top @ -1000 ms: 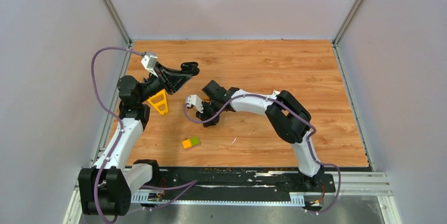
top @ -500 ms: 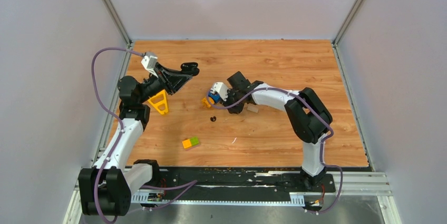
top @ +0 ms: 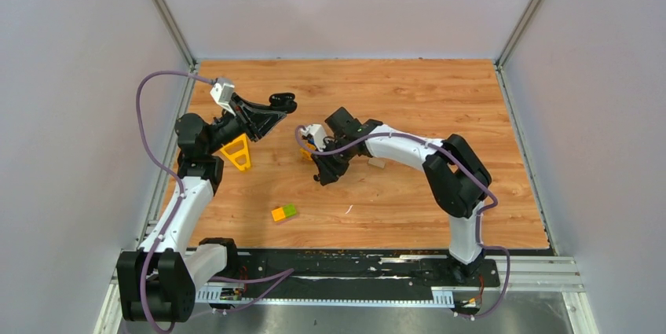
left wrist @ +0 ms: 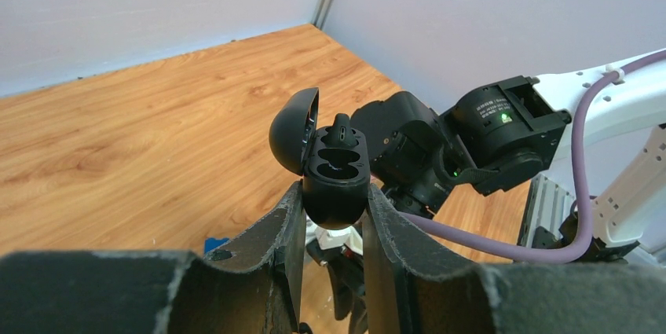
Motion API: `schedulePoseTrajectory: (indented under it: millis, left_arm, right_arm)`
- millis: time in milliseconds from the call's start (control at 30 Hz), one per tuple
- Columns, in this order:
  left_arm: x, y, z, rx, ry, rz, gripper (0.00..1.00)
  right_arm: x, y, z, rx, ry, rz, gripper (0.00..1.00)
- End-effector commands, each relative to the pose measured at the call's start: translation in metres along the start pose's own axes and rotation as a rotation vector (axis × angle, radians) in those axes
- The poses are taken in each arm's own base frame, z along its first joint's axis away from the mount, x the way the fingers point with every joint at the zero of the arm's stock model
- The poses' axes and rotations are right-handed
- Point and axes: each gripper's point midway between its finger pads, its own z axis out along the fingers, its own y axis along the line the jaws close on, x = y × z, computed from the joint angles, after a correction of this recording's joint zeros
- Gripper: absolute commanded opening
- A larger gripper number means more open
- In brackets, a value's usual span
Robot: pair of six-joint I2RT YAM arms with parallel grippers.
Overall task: Insert the wireless bluetooth earbuds into the charging case
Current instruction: Move the left earbud to the center of the board.
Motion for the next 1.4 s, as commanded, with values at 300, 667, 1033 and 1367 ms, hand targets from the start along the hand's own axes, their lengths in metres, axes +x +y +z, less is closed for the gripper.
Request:
schedulePoseTrajectory:
  millis: [300,667,1033,1367]
  left_arm:
    - [-0.009,0.003,0.002,-0.002,-0.020,0.014,0.00]
    - [-0.008,0.007,0.004,-0.006,-0.017,0.008,0.00]
    - [-0.006,0.008,0.004,-0.007,-0.015,0.005,0.00]
    - [-0.006,0.009,0.004,-0.010,-0.018,0.001,0.00]
  right_arm:
    - [-0.031,-0.018,0.025,0.071,-0.040,0.290,0.24]
    - [-0.026,-0.036,0.037,0.140,-0.012,0.309,0.20]
    - [-0.035,-0.057,0.032,0.262,-0.015,0.257,0.31]
    - [-0.038,-0.056,0.025,0.274,-0.031,0.200,0.39]
